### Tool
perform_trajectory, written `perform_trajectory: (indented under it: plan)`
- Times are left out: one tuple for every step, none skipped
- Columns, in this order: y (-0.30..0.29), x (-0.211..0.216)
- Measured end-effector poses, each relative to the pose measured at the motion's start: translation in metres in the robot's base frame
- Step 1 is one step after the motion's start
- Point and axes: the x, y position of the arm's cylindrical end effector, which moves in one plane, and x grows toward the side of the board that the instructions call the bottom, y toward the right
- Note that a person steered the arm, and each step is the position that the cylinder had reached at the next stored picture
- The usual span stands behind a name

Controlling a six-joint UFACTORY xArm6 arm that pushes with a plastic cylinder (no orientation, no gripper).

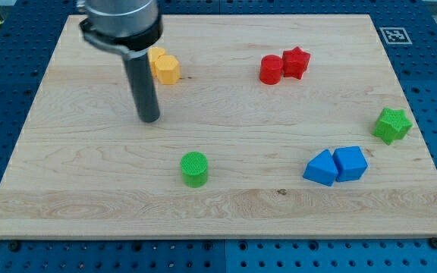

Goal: Move the green circle towards the center

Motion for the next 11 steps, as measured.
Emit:
perform_trajectory:
  plan:
    - [-0.022,0.032]
    - [-0.016,0.1]
    - [0.05,0.141]
    - [0.066,0.124]
    - [0.066,0.101]
    - [0.066,0.101]
    - [0.066,0.097]
    - [0.066,0.091]
    - [0.066,0.089]
    - [0.066,0.089]
    - [0.066,0.076]
